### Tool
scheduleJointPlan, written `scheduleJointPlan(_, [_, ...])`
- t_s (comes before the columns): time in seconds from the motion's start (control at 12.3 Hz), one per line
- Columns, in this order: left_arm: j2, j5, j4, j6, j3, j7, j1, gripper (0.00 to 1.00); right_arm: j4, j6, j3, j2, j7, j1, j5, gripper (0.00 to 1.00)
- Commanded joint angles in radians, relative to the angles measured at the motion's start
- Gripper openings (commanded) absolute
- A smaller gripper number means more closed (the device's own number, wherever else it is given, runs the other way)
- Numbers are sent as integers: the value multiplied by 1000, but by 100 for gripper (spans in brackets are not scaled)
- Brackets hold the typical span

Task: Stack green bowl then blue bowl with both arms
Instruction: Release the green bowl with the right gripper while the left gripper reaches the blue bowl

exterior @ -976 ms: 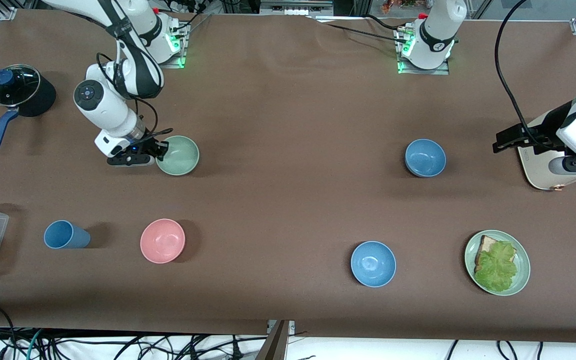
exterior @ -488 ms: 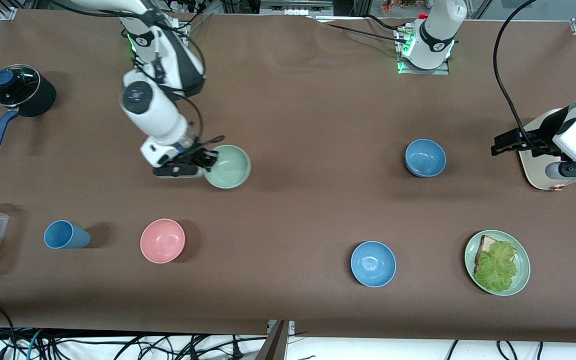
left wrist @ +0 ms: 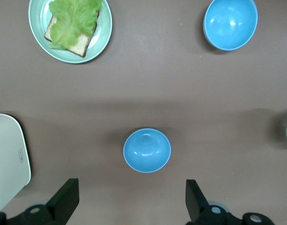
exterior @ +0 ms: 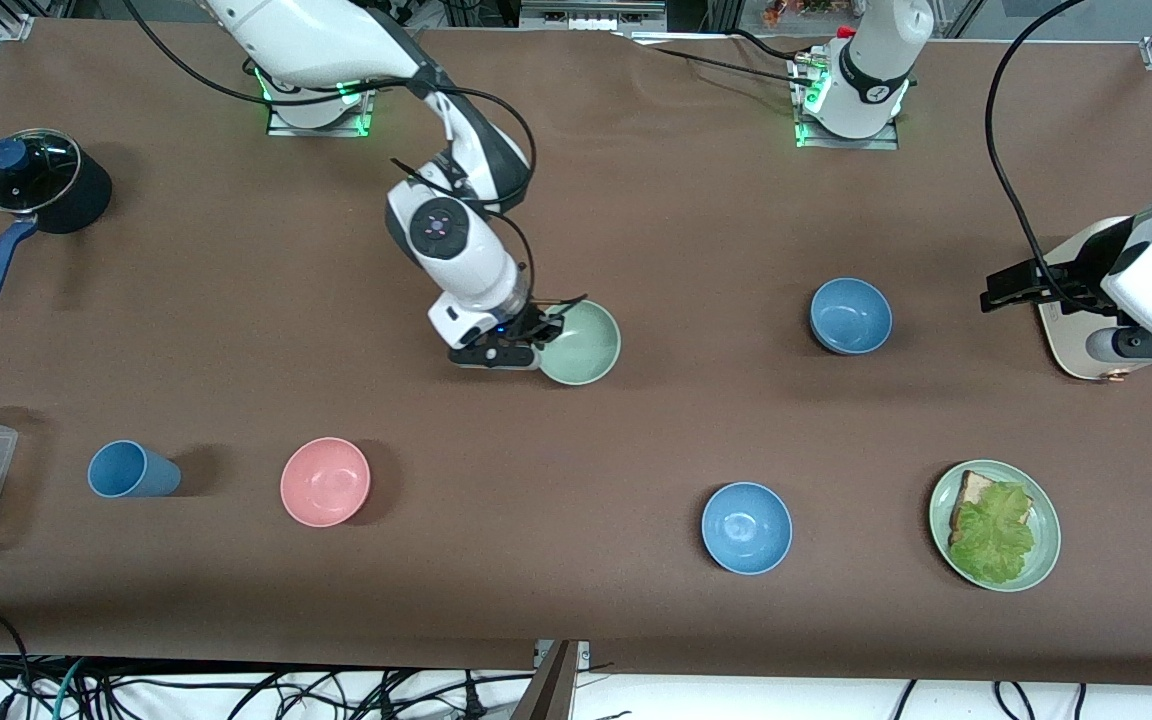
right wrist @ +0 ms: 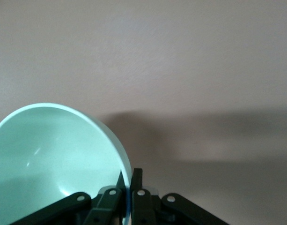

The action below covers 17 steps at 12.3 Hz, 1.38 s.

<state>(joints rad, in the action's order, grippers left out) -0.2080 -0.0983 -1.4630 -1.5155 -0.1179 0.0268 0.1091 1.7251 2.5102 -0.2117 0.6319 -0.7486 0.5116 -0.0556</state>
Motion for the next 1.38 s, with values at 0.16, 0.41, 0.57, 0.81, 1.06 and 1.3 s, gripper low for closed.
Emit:
scheduleJointPlan(0.16, [-1, 11, -115, 5, 0, -31, 3, 100, -41, 65, 37, 78, -106, 71, 36, 0])
scheduleJointPlan(0.41, [4, 11, -180, -8, 0, -45, -2, 100, -41, 68, 60, 86, -113, 91, 36, 47])
scheduleJointPlan(0.57, [4, 14, -252, -47, 0, -74, -3, 100, -42, 67, 63, 78, -123, 90, 36, 100])
scheduleJointPlan(0.81, [38, 11, -426, -191, -3, -175, -57, 100, -50, -17, 95, 7, -117, 84, 36, 100])
scheduleJointPlan(1.06, [67, -6, -581, -337, -6, -209, -75, 100, -122, -323, 205, -96, -97, 82, 37, 100])
scheduleJointPlan(1.3, [81, -56, -712, -470, -8, -222, -89, 100, -130, -396, 302, -176, 27, 70, 22, 100])
